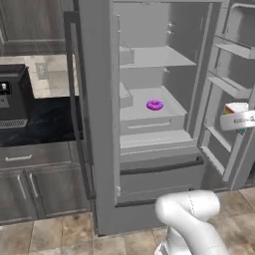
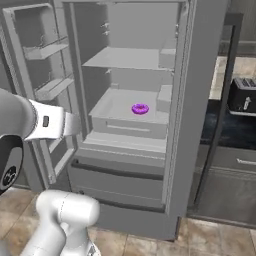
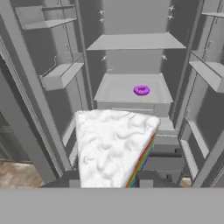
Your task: Take the cake and donut from the fridge and place them on the empty tray on the dining counter.
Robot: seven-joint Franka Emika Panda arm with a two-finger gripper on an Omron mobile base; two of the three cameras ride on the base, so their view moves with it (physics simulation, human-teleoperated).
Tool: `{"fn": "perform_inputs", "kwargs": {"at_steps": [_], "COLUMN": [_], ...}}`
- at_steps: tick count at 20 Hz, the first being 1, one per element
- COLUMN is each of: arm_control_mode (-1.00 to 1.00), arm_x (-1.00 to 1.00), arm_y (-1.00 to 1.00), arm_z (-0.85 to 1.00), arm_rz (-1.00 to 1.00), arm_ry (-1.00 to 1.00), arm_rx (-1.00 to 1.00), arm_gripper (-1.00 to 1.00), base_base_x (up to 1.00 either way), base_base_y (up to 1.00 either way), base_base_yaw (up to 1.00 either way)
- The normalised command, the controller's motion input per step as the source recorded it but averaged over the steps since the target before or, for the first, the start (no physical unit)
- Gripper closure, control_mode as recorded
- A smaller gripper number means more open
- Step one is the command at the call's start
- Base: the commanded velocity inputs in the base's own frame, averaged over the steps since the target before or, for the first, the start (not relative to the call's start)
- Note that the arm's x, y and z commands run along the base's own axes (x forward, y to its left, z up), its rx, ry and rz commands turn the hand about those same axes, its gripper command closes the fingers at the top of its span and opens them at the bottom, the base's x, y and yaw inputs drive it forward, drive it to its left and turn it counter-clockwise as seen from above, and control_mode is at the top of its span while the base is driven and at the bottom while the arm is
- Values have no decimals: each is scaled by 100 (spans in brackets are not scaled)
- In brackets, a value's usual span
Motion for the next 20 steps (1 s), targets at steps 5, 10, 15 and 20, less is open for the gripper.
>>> {"fn": "perform_inputs", "kwargs": {"at_steps": [5, 10, 15, 20], "arm_control_mode": [100, 100, 100, 100], "arm_x": [0, 0, 0, 0], "arm_y": [0, 0, 0, 0], "arm_z": [0, 0, 0, 0], "arm_rz": [0, 0, 0, 0], "arm_ry": [0, 0, 0, 0], "arm_rx": [0, 0, 0, 0], "arm_gripper": [100, 100, 100, 100], "base_base_x": [-100, -100, -100, -77], "base_base_y": [0, 5, 31, 0], "base_base_yaw": [6, 5, 21, 76]}}
